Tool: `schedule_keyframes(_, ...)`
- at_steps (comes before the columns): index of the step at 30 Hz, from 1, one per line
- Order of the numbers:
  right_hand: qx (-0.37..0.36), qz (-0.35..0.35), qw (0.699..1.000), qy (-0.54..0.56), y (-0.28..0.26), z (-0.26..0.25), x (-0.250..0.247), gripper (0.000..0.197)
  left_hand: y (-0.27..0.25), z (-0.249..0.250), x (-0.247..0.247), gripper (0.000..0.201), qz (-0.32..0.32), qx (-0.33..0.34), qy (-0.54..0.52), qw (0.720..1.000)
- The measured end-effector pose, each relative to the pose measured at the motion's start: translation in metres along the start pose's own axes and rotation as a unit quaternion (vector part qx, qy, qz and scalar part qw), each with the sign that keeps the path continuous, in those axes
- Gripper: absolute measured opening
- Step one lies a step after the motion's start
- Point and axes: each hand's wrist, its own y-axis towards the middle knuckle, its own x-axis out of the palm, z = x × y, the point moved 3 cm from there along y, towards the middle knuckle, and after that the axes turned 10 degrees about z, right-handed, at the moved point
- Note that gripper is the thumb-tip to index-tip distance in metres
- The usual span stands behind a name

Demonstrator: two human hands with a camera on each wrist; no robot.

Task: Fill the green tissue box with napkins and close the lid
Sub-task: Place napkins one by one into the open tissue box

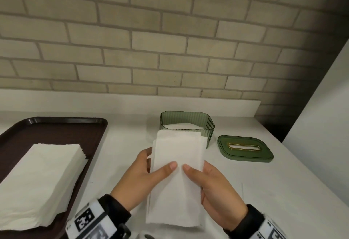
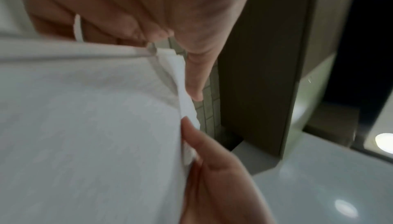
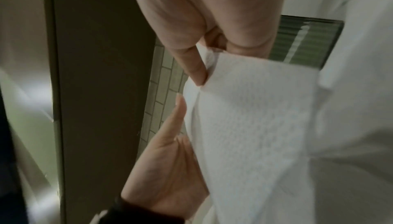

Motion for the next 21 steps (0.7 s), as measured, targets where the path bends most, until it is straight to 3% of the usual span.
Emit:
schedule_keyframes(5, 0.007, -0.031, 0.984, -0.174, 0.000, 0.004, 0.000, 0.029, 0.017, 0.018, -0.008, 0.044, -0.008, 0.011, -0.090, 0.996)
schedule_keyframes(8, 0.036, -0.072, 0.982, -0.171, -0.002, 0.010, -0.001, 0.050, 0.026, 0.019, -0.010, 0.032, 0.014, -0.013, -0.173, 0.985)
schedule_keyframes(10, 0.033, -0.074, 0.982, -0.169, -0.002, 0.014, -0.003, 0.053, 0.032, 0.015, -0.008, 0.025, 0.040, -0.041, -0.237, 0.970)
schedule_keyframes(14, 0.048, 0.029, 0.995, -0.078, 0.008, 0.021, -0.020, 0.048, 0.042, 0.009, 0.001, 0.032, 0.058, -0.096, -0.343, 0.932)
schedule_keyframes(17, 0.019, 0.105, 0.994, 0.009, 0.018, 0.011, -0.029, 0.049, 0.049, 0.010, 0.005, 0.040, 0.073, -0.113, -0.386, 0.912)
schedule_keyframes(21, -0.056, 0.154, 0.986, 0.035, 0.031, -0.016, -0.041, 0.032, 0.065, 0.027, 0.007, 0.022, 0.068, -0.076, -0.310, 0.945)
